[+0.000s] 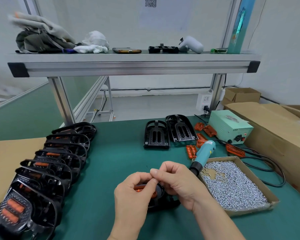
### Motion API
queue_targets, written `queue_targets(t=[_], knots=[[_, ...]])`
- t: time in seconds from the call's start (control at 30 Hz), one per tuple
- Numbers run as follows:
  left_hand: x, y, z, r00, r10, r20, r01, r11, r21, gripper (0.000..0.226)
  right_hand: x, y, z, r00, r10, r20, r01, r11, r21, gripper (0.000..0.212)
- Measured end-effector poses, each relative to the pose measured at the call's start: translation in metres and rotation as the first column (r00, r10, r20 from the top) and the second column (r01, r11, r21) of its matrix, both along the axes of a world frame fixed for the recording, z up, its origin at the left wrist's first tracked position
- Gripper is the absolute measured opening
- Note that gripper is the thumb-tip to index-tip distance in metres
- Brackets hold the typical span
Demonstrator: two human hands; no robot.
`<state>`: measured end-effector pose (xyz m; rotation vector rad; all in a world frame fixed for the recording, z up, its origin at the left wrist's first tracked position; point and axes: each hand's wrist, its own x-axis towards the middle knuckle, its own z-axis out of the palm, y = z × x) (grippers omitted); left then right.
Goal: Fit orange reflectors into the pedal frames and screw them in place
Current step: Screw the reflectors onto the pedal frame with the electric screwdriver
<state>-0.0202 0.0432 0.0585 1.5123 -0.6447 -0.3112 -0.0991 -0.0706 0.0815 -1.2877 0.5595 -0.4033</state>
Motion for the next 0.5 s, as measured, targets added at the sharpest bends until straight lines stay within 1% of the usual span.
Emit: queue_targets(t=[0.17, 0.23, 0.27, 0.3, 0.33, 0.37, 0.43, 0.47, 0.5], knots=[[0.006, 0.002, -0.005, 0.997, -0.061, 0.042, 0.059, 0.998, 0.027, 0.020, 0.001, 0.001, -0.004, 1.000, -0.006, -0.012, 0.005, 0.999, -0.053, 0.034], [0.008, 0.002, -0.007, 0.994, -0.073, 0.085, 0.069, 0.996, 0.047, 0.018, 0.001, 0.001, -0.005, 0.999, -0.033, -0.009, 0.032, 0.996, -0.086, 0.033], [0.009, 0.002, -0.008, 0.992, -0.067, 0.111, 0.061, 0.996, 0.058, 0.019, 0.001, -0.002, -0.006, 0.997, -0.071, -0.016, 0.068, 0.989, -0.129, 0.033], [0.009, 0.003, -0.009, 0.990, -0.052, 0.130, 0.044, 0.997, 0.064, 0.022, 0.000, -0.006, -0.006, 0.991, -0.133, -0.032, 0.124, 0.970, -0.208, 0.033], [0.010, 0.004, -0.010, 0.990, -0.035, 0.139, 0.025, 0.997, 0.069, 0.025, -0.001, -0.012, -0.008, 0.975, -0.218, -0.047, 0.194, 0.930, -0.311, 0.034], [0.012, 0.005, -0.011, 0.990, -0.017, 0.141, 0.007, 0.997, 0.074, 0.027, -0.004, -0.020, -0.009, 0.946, -0.318, -0.056, 0.267, 0.867, -0.420, 0.034], [0.015, 0.007, -0.015, 0.991, 0.014, 0.134, -0.026, 0.995, 0.092, 0.028, -0.012, -0.037, -0.012, 0.858, -0.511, -0.047, 0.390, 0.709, -0.587, 0.028], [0.017, 0.008, -0.017, 0.990, 0.030, 0.134, -0.044, 0.994, 0.100, 0.027, -0.017, -0.046, -0.012, 0.819, -0.573, -0.029, 0.436, 0.656, -0.616, 0.024], [0.019, 0.008, -0.018, 0.989, 0.049, 0.141, -0.064, 0.993, 0.104, 0.026, -0.022, -0.054, -0.012, 0.792, -0.611, -0.009, 0.477, 0.628, -0.614, 0.021]])
